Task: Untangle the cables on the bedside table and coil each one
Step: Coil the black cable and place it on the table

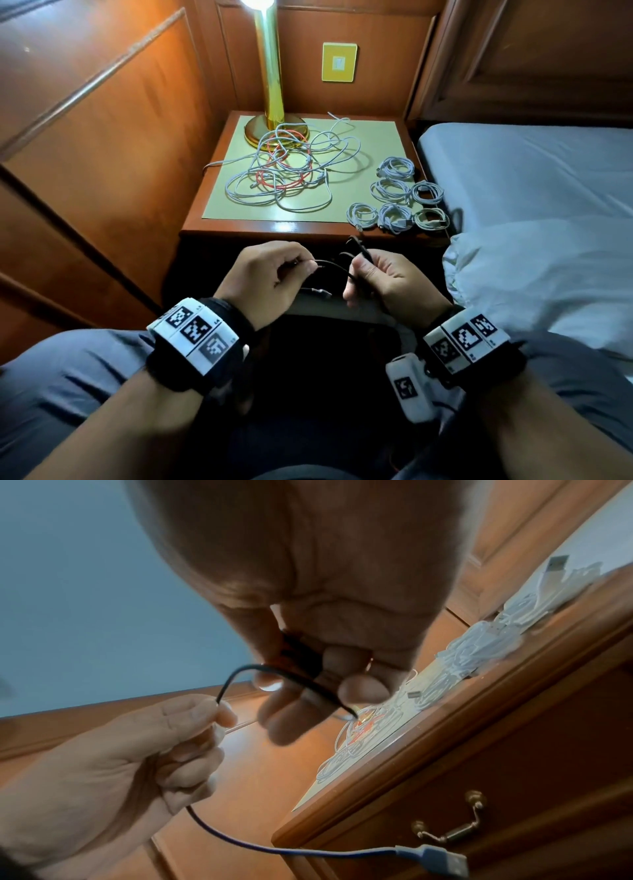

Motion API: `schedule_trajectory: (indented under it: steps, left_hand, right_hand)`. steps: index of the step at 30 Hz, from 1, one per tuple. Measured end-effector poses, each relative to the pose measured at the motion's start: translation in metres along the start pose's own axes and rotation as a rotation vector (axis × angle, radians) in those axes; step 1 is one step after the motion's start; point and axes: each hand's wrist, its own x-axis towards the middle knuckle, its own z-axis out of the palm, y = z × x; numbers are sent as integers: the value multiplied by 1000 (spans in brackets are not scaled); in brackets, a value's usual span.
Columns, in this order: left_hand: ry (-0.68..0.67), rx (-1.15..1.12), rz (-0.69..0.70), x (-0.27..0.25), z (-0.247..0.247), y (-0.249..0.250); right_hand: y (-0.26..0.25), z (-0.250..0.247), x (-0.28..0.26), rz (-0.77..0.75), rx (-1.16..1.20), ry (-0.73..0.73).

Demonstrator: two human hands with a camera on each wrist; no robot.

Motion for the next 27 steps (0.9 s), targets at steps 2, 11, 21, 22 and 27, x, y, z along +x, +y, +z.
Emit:
schedule_trajectory:
  steps: [2,11,21,22,27]
  left_hand:
    - [-15,20,4,2,-6,0]
    - [-173,8,-52,-1,-10,2]
    - [-23,-252,-344,3,-17,-3]
    - [-14,-258,-380,4,-18,-5]
    - [-29,-261,-464,8,-18,-9]
  right_hand:
    - [4,0,1,-27,38,80]
    - [18,-8,6,-138,-171,206]
    - [3,4,3,87,157,-102]
    - [1,3,2,150,240,-131]
    - [-9,5,-6,246,489,-241]
